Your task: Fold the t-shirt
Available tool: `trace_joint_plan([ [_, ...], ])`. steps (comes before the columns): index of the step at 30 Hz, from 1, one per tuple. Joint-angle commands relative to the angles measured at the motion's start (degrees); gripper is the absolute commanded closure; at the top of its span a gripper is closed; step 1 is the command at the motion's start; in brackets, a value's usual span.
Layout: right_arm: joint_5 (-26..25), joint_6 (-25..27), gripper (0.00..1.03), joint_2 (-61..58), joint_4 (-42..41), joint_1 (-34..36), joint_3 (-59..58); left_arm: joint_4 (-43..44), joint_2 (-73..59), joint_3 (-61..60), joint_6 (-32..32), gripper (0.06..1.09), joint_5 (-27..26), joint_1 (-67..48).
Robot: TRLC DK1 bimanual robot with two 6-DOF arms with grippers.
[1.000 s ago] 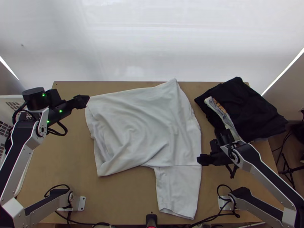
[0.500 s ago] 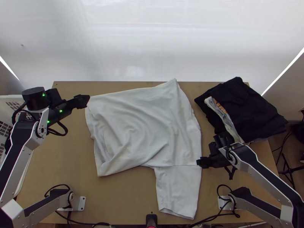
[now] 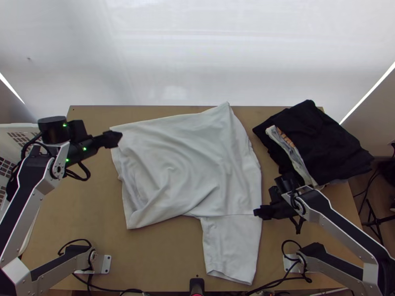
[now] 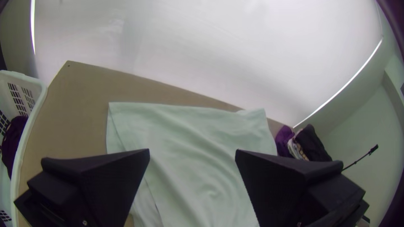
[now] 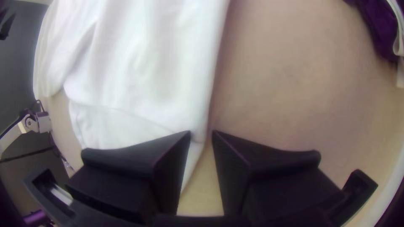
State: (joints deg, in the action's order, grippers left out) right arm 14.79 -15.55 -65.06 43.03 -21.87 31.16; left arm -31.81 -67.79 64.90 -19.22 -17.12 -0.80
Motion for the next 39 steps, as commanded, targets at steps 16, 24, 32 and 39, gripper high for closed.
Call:
trace_joint_plan([
  [16, 0.0, 1.7, 1.00, -0.1, -0.3, -2.6, 0.0, -34.6, 0.8, -1.0, 25.0, 0.10, -1.6, -6.9],
  [24, -0.1, 1.8, 1.00, -0.2, -0.8, -2.7, 0.1, -49.1, 0.3, -5.6, 38.4, 0.11, 7.8, -15.8],
  [32, -0.3, 1.8, 1.00, -0.3, -0.9, -2.9, 0.7, -46.2, -0.3, -14.1, 42.4, 0.11, 9.6, -27.0],
  [39, -0.5, 1.8, 1.00, -0.4, -0.9, -2.9, 0.9, -38.5, -4.5, -18.7, 41.2, 0.11, 7.5, -29.7],
])
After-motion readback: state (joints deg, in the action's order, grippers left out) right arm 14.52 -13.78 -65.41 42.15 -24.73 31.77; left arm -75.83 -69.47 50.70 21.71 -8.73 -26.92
